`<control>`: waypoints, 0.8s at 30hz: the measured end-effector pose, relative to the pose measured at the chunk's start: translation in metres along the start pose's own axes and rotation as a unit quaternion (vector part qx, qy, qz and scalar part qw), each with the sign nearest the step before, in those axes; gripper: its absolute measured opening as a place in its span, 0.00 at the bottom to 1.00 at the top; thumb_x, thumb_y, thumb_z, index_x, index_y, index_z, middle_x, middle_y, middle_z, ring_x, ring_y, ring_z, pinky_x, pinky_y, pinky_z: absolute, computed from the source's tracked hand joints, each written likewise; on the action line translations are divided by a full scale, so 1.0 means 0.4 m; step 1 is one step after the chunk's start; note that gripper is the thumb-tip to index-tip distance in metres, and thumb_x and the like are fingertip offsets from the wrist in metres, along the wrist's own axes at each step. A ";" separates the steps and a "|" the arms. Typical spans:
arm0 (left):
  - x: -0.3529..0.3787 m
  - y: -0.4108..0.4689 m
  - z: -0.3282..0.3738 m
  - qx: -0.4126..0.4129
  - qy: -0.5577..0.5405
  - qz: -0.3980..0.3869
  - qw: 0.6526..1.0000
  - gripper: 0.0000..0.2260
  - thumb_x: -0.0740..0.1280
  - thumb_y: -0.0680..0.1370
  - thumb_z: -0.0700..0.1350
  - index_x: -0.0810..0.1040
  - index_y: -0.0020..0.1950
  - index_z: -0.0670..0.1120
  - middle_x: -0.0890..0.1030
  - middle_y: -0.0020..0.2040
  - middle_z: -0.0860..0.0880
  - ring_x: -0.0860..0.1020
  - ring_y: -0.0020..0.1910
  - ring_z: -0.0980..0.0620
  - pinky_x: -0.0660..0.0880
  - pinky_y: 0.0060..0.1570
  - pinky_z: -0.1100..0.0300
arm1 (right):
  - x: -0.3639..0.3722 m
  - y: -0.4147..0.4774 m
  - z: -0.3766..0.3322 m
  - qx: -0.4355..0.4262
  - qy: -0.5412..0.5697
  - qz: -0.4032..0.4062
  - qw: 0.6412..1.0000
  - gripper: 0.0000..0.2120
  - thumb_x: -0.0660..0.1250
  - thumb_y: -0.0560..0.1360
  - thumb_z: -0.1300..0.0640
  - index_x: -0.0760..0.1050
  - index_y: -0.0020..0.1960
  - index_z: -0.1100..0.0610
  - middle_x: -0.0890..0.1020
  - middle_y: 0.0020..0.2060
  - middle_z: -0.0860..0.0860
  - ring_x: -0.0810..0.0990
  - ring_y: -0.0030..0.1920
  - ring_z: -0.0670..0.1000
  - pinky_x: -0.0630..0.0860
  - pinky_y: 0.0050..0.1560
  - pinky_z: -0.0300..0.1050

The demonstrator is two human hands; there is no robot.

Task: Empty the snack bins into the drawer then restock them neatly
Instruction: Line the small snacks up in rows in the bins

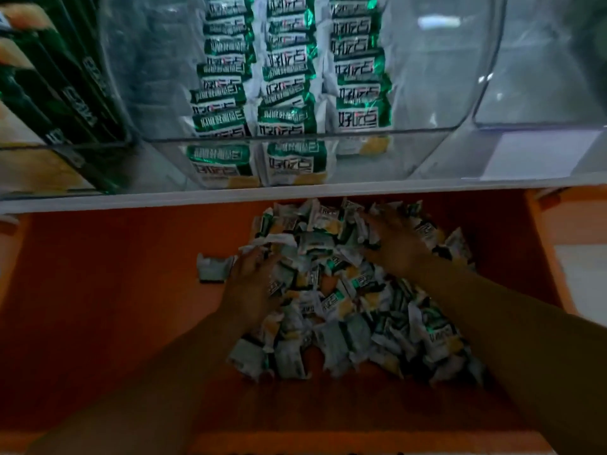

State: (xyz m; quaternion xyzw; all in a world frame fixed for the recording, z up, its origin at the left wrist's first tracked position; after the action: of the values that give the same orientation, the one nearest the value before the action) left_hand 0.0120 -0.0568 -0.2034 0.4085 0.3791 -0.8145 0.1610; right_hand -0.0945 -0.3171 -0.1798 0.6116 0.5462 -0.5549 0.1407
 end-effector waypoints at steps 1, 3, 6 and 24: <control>0.015 0.003 -0.019 -0.016 -0.007 -0.008 1.000 0.43 0.72 0.74 0.58 0.48 0.80 0.59 0.52 0.80 0.45 0.49 0.78 0.40 0.53 0.75 0.43 | 0.011 0.015 0.001 0.019 -0.008 -0.026 0.999 0.40 0.67 0.75 0.43 0.46 0.78 0.45 0.43 0.78 0.55 0.44 0.77 0.63 0.51 0.76 0.59; 0.041 0.004 -0.050 -0.045 -0.023 -0.027 0.998 0.41 0.72 0.75 0.55 0.49 0.80 0.57 0.56 0.79 0.43 0.52 0.77 0.39 0.53 0.75 0.44 | 0.029 0.023 -0.005 0.040 -0.041 -0.054 0.997 0.40 0.64 0.76 0.41 0.42 0.78 0.42 0.41 0.78 0.54 0.43 0.77 0.64 0.52 0.75 0.58; 0.040 0.000 -0.056 -0.059 -0.037 -0.010 0.998 0.36 0.73 0.76 0.47 0.57 0.79 0.53 0.68 0.72 0.41 0.65 0.71 0.38 0.63 0.70 0.48 | 0.042 0.011 -0.031 0.026 -0.132 -0.020 0.991 0.38 0.64 0.76 0.42 0.46 0.78 0.45 0.52 0.77 0.57 0.53 0.74 0.65 0.57 0.72 0.57; -0.122 -0.105 0.120 -0.077 -0.478 0.006 0.875 0.29 0.69 0.78 0.51 0.61 0.76 0.57 0.66 0.74 0.56 0.74 0.63 0.52 0.80 0.53 0.52 | -0.085 -0.231 -0.195 0.025 0.437 -0.041 0.898 0.19 0.74 0.70 0.45 0.76 0.60 0.42 0.73 0.64 0.39 0.74 0.62 0.43 0.73 0.56 0.39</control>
State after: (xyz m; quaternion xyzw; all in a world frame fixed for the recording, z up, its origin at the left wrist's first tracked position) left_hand -0.0081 -0.0674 -0.1267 -0.0420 0.3150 -0.8780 0.3580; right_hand -0.1225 -0.2402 -0.0844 0.7729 0.5633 -0.2502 -0.1506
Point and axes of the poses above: each hand's wrist, its own y-axis towards the middle knuckle, its own x-axis out of the palm, z = x × y, the point moved 6 cm from there along y, towards the middle knuckle
